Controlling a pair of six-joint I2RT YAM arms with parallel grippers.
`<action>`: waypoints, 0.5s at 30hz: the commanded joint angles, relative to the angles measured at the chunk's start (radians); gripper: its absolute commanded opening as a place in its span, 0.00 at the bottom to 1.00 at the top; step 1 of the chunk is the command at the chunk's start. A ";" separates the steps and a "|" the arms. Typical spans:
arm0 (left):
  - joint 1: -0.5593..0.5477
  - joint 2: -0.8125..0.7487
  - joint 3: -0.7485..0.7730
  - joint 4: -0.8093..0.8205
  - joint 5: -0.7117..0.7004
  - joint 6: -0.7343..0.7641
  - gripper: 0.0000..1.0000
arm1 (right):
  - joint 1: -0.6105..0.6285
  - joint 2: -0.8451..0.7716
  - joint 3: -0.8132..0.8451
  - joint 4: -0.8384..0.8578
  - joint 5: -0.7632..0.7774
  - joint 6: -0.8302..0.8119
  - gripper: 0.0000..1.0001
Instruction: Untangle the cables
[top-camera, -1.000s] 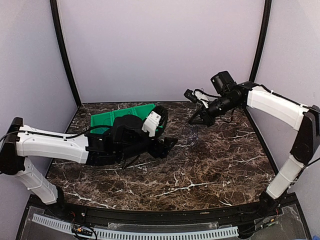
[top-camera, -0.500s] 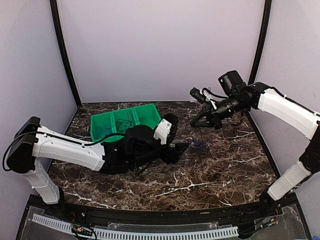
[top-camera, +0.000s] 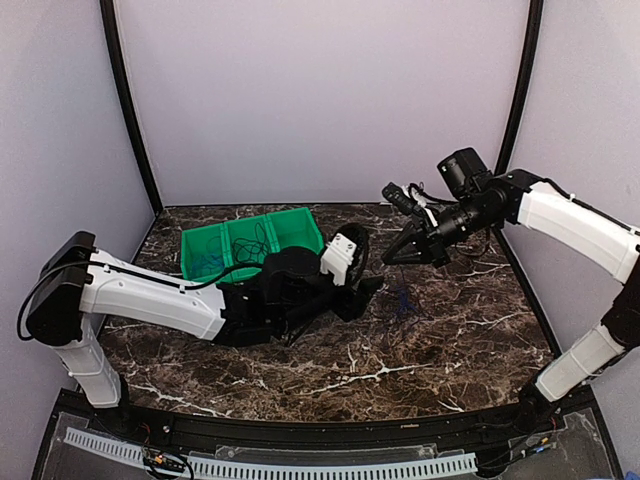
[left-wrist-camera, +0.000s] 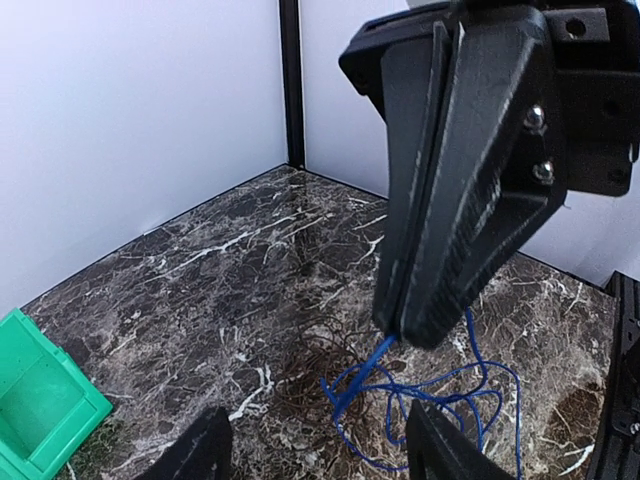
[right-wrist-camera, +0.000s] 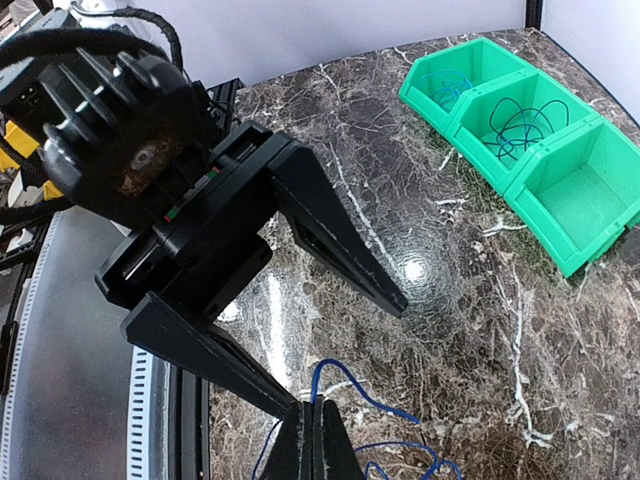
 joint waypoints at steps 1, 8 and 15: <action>0.005 0.010 0.054 0.044 -0.033 0.044 0.58 | 0.010 -0.029 -0.019 -0.002 -0.044 -0.023 0.00; 0.018 0.024 0.075 0.045 -0.002 0.053 0.26 | 0.009 -0.041 -0.054 0.023 -0.050 -0.019 0.00; 0.020 -0.019 0.067 0.031 0.000 0.024 0.00 | 0.009 -0.025 -0.105 0.118 0.003 0.024 0.12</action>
